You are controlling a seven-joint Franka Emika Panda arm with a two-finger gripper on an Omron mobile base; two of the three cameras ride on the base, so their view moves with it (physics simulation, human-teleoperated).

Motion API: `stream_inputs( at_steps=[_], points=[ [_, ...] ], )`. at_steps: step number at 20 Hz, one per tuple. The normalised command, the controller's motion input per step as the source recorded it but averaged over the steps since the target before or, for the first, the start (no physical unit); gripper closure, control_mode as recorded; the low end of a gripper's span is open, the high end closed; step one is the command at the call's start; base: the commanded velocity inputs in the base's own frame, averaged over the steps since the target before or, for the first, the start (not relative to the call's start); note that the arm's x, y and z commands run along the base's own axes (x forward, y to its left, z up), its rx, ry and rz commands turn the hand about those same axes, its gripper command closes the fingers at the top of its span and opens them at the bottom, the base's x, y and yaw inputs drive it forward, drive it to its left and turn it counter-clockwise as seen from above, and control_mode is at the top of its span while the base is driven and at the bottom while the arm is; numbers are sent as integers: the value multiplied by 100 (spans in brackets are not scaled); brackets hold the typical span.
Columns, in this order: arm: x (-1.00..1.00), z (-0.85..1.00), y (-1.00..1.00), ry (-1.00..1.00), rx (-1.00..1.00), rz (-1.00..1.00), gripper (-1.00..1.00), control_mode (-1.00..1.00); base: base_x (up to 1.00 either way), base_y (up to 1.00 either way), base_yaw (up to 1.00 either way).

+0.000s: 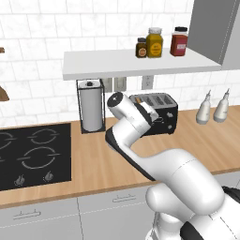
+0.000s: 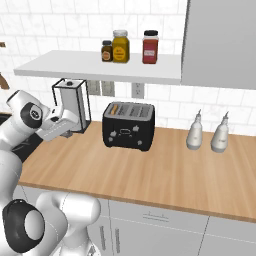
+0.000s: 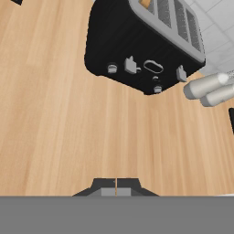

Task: Start the toaster. Once the lever pops up, take the bread to the plate on the dining counter.

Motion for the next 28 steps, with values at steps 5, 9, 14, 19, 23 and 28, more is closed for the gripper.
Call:
stream_inputs(
  at_steps=[5,9,14,19,23,28],
  points=[
    [0,0,0,0,0,0,100,-100,0,0,0],
    [0,0,0,0,0,0,100,-100,0,0,0],
    [0,0,0,0,0,0,100,-100,0,0,0],
    [0,0,0,0,0,0,100,-100,0,0,0],
    [0,0,0,0,0,0,100,-100,0,0,0],
    [0,0,0,0,0,0,100,-100,0,0,0]
  ],
)
